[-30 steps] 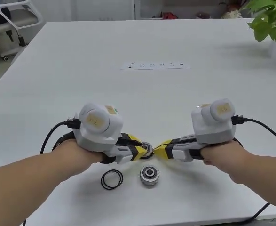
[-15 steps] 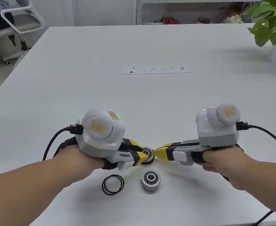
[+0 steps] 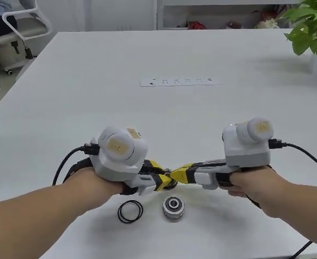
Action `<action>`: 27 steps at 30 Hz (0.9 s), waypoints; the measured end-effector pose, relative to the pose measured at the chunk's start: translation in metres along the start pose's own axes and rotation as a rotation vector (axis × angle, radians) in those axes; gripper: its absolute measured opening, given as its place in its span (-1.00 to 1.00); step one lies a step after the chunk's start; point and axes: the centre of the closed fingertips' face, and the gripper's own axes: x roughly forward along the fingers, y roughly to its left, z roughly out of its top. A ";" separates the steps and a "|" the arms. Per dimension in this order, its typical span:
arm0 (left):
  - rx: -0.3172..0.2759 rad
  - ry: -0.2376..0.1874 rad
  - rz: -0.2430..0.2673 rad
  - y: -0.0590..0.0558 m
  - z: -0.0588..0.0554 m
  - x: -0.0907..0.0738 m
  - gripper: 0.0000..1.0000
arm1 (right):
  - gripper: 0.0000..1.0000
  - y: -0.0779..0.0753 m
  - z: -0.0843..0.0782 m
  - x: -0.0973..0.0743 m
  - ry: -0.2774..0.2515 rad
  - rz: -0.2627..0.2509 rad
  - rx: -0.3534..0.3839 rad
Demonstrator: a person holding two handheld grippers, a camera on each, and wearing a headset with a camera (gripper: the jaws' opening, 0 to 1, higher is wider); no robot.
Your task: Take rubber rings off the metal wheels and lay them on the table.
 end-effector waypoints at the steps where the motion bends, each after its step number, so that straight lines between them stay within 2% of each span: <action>1: -0.002 -0.003 -0.001 0.000 0.000 0.000 -0.76 | -1.00 -0.005 0.000 0.002 0.015 -0.029 -0.044; 3: -0.002 -0.006 -0.001 0.000 0.000 0.001 -0.76 | -1.00 -0.010 -0.002 0.000 0.018 -0.025 -0.026; 8: 0.006 -0.007 -0.004 0.001 0.000 0.001 -0.75 | -1.00 -0.016 -0.005 -0.007 0.025 -0.046 -0.033; 13: -0.002 -0.007 -0.021 0.000 0.001 0.001 -0.73 | -1.00 -0.013 -0.003 -0.007 0.020 -0.050 -0.033; 14: 0.008 0.000 -0.026 -0.001 0.001 0.000 -0.72 | -1.00 -0.012 -0.003 -0.007 0.021 -0.047 -0.034; 16: 0.073 0.019 -0.040 -0.002 0.000 -0.003 -0.72 | -1.00 -0.011 -0.002 -0.007 0.020 -0.043 -0.038; 17: 0.070 0.023 -0.043 -0.003 0.001 -0.004 -0.73 | -1.00 -0.010 -0.001 -0.006 0.017 -0.039 -0.037; 27: 0.074 -0.052 -0.056 -0.001 0.017 -0.029 -0.66 | -1.00 0.005 0.015 -0.013 -0.046 -0.010 -0.008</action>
